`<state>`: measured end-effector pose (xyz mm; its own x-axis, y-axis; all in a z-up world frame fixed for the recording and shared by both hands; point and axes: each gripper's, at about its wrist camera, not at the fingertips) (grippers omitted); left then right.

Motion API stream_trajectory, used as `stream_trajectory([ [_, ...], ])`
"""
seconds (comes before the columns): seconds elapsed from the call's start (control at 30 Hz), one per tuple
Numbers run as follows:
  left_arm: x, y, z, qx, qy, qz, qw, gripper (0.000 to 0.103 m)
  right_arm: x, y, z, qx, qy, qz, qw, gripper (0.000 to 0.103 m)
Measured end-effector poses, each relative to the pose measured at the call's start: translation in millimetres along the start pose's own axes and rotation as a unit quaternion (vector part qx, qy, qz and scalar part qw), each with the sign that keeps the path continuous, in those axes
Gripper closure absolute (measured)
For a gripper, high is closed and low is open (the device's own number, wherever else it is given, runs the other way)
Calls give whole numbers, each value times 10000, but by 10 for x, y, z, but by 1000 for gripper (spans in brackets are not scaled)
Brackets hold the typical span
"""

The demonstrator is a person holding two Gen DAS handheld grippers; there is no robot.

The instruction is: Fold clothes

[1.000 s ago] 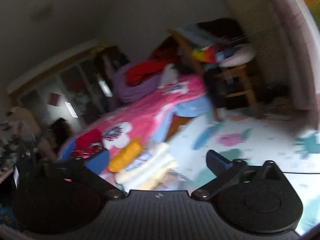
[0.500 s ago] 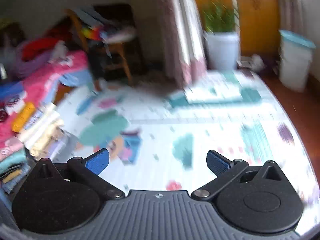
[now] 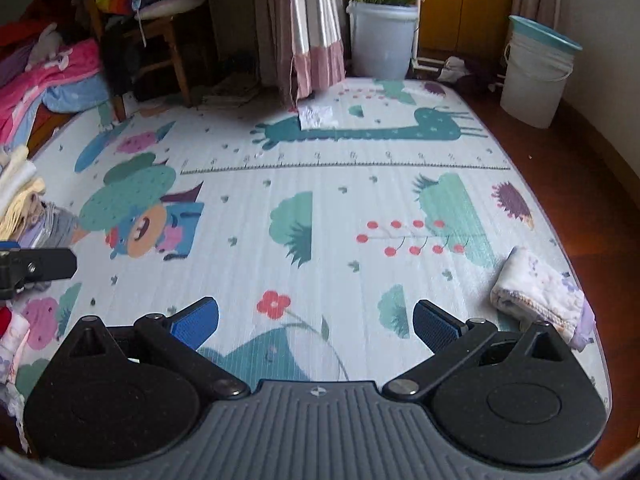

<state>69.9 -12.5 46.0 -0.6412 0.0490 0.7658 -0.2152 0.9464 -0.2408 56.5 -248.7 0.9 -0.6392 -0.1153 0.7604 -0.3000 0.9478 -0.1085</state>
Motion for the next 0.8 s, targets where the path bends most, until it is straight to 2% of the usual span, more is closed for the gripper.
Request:
stream_trajectory([
  [0.27,-171,145,169,32,129,-316,9994,0,-64,212,7,128,249,-134,9995,0],
  [0.53,-230,293,280,-24,355,-377,9987,0,-138,463,-19,177,431,-186,9987,0],
  [0.8,-249,400,343,-67,411,-431,9982,0,-166,598,-35,198,524,-209,9982,0],
])
Point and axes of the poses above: each gripper's, at about its wrist camera, not at the fingertips, and x roughly against the way its jaws point, y to its left, z to its underside, and after that the axes turned 15 degrees about x, right-handed
